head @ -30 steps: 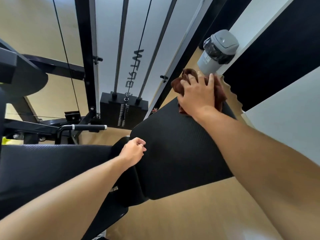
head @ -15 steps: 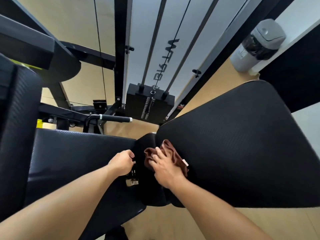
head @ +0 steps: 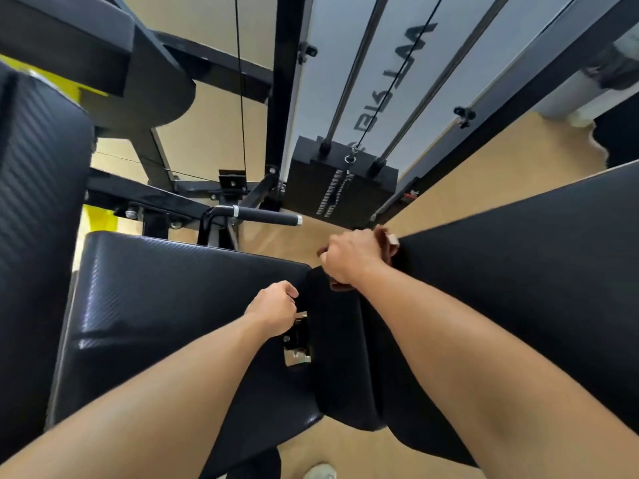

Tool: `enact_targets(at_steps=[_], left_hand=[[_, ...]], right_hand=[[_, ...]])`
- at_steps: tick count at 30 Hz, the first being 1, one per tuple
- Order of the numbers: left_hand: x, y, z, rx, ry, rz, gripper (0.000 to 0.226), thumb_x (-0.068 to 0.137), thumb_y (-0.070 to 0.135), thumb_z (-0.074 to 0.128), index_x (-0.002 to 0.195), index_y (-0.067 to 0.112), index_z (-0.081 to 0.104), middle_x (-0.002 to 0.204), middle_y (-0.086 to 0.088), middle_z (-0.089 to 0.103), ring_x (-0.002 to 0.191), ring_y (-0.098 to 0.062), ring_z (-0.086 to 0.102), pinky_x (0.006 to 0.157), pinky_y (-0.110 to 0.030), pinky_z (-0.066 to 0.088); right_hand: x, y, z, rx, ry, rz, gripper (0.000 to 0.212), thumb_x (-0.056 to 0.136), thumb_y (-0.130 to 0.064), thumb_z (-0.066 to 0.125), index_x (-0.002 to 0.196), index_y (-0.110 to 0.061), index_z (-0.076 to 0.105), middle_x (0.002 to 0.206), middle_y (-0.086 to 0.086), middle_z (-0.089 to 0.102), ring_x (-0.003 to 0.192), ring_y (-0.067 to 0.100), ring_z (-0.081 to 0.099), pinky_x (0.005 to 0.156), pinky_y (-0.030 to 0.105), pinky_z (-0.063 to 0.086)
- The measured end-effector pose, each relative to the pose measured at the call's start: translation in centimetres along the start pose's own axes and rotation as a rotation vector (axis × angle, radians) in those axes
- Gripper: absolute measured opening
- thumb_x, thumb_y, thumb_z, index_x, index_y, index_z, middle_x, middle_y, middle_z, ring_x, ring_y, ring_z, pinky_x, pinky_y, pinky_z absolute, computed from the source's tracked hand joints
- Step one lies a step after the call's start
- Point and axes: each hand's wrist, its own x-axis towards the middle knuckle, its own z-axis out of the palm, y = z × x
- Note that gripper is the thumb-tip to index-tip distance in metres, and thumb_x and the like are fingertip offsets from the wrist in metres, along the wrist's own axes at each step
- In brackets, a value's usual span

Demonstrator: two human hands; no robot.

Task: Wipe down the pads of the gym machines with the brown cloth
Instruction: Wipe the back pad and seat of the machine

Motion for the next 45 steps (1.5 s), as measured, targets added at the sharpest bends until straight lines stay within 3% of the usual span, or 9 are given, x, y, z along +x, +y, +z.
enact_targets(at_steps=[3, 7, 11, 14, 23, 27, 34, 41, 45], left_hand=[[0.4, -0.6, 0.1, -0.024, 0.011, -0.022, 0.039, 0.092, 0.004, 0.043, 0.122, 0.023, 0.059, 0.121, 0.001, 0.065, 0.104, -0.017, 0.058, 0.088, -0.033, 0.051], [0.5, -1.3, 0.1, -0.018, -0.008, -0.045, 0.036, 0.092, 0.005, 0.047, 0.121, 0.024, 0.06, 0.12, 0.0, 0.065, 0.109, -0.021, 0.061, 0.095, -0.039, 0.052], [-0.2, -1.1, 0.2, 0.044, -0.042, -0.02, 0.037, 0.091, 0.005, 0.046, 0.12, 0.022, 0.062, 0.12, -0.001, 0.066, 0.11, -0.022, 0.061, 0.095, -0.039, 0.052], [-0.6, 0.1, 0.4, 0.063, -0.094, 0.032, 0.033, 0.091, 0.003, 0.05, 0.116, 0.02, 0.064, 0.121, -0.003, 0.065, 0.112, -0.022, 0.06, 0.096, -0.039, 0.053], [-7.7, 1.1, 3.3, 0.18, -0.092, 0.087, 0.035, 0.094, 0.002, 0.049, 0.121, 0.018, 0.064, 0.125, -0.004, 0.063, 0.115, -0.024, 0.059, 0.095, -0.033, 0.051], [-12.8, 2.2, 5.4, 0.282, -0.148, 0.109, 0.038, 0.096, 0.001, 0.049, 0.129, 0.014, 0.062, 0.132, -0.008, 0.062, 0.121, -0.026, 0.058, 0.101, -0.032, 0.048], [-21.0, 10.2, 7.0, 0.236, 0.0, 0.245, 0.041, 0.093, 0.002, 0.04, 0.122, 0.02, 0.064, 0.129, -0.004, 0.063, 0.121, -0.023, 0.057, 0.106, -0.035, 0.046], [-27.2, 17.9, 8.8, 0.081, 0.115, 0.398, 0.043, 0.085, 0.004, 0.039, 0.11, 0.025, 0.065, 0.118, -0.002, 0.068, 0.11, -0.023, 0.063, 0.099, -0.039, 0.051], [-29.9, 21.4, 11.1, 0.01, 0.167, 0.512, 0.039, 0.086, 0.006, 0.042, 0.105, 0.03, 0.066, 0.111, 0.004, 0.071, 0.103, -0.02, 0.065, 0.095, -0.039, 0.053]], right_hand=[[0.4, -2.8, 3.6, -0.099, -0.049, -0.088, 0.04, 0.097, -0.038, 0.039, 0.117, -0.017, 0.065, 0.12, 0.011, 0.066, 0.11, 0.032, 0.057, 0.093, 0.045, 0.041], [-1.4, -4.1, 8.0, -0.348, 0.0, -0.354, 0.047, 0.103, -0.031, 0.033, 0.138, -0.011, 0.057, 0.147, 0.014, 0.052, 0.145, 0.04, 0.031, 0.12, 0.057, 0.012], [-6.4, -6.0, 12.4, -0.456, -0.066, -0.603, 0.049, 0.106, -0.026, 0.032, 0.149, -0.006, 0.044, 0.157, 0.014, 0.041, 0.15, 0.038, 0.025, 0.123, 0.054, 0.004], [-11.2, -7.2, 14.9, -0.53, -0.107, -0.659, 0.05, 0.107, -0.023, 0.03, 0.152, -0.005, 0.038, 0.161, 0.016, 0.034, 0.152, 0.04, 0.018, 0.122, 0.057, -0.002], [-21.5, -5.0, 15.2, -0.473, 0.021, -0.5, 0.046, 0.1, -0.024, 0.046, 0.144, -0.01, 0.05, 0.155, 0.017, 0.043, 0.145, 0.04, 0.027, 0.117, 0.064, 0.014], [-26.4, -1.9, 13.1, -0.455, 0.103, -0.474, 0.039, 0.099, -0.025, 0.054, 0.136, -0.012, 0.058, 0.149, 0.015, 0.051, 0.144, 0.039, 0.032, 0.118, 0.054, 0.021], [-35.1, 7.2, 8.4, -0.262, 0.394, -0.297, 0.049, 0.097, -0.02, 0.057, 0.145, -0.014, 0.049, 0.156, 0.012, 0.043, 0.152, 0.034, 0.023, 0.12, 0.047, 0.023], [-41.8, 17.2, 4.2, -0.25, 0.642, -0.128, 0.056, 0.095, -0.024, 0.054, 0.149, -0.021, 0.043, 0.159, 0.009, 0.04, 0.151, 0.039, 0.022, 0.12, 0.062, 0.014], [-44.3, 20.3, 4.1, -0.182, 0.74, 0.006, 0.064, 0.095, -0.029, 0.057, 0.155, -0.024, 0.034, 0.163, 0.007, 0.033, 0.153, 0.04, 0.016, 0.121, 0.061, 0.018]])
